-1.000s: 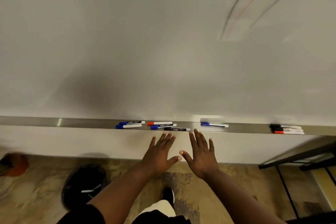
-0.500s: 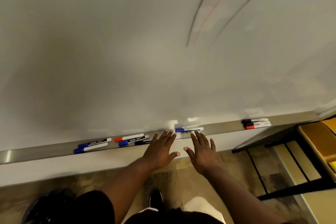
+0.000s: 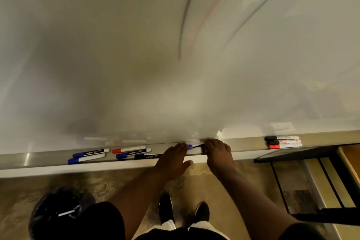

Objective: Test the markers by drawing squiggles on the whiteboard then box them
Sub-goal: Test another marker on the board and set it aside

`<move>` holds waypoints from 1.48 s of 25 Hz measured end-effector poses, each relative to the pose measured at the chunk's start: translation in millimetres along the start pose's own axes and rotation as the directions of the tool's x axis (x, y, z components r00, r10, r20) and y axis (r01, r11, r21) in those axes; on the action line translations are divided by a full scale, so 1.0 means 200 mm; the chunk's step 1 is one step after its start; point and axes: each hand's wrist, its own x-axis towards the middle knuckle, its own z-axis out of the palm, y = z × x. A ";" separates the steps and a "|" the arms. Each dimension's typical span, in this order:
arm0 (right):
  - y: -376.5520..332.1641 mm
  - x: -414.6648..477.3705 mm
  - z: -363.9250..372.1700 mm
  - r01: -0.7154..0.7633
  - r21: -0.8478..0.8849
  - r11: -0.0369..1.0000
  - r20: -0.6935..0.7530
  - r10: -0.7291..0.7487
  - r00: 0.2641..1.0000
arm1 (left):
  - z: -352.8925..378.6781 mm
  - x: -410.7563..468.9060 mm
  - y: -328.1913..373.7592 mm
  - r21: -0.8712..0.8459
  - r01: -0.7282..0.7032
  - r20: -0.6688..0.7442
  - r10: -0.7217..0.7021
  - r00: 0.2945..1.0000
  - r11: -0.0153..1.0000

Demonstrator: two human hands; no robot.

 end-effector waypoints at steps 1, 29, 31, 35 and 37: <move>0.02 0.02 0.00 0.004 -0.002 1.000 0.009 -0.004 1.000 | 0.01 0.01 0.01 -0.003 0.022 0.005 -0.022 1.000 1.000; -0.01 -0.32 -0.18 0.323 0.285 0.902 -0.250 -0.255 0.934 | -0.08 -0.28 0.21 -0.370 -0.059 -0.275 -0.048 0.960 0.927; -0.11 -0.40 -0.16 0.328 0.271 0.905 -0.304 -0.243 0.921 | -0.10 -0.39 0.18 -0.358 -0.078 -0.283 -0.028 0.959 0.930; -0.35 -0.54 -0.09 0.317 0.261 0.912 -0.403 -0.196 0.894 | -0.14 -0.62 0.03 -0.331 -0.119 -0.320 0.007 0.947 0.936; -0.52 -0.62 -0.06 0.317 0.270 0.909 -0.429 -0.182 0.885 | -0.16 -0.78 -0.06 -0.332 -0.146 -0.345 0.024 0.938 0.932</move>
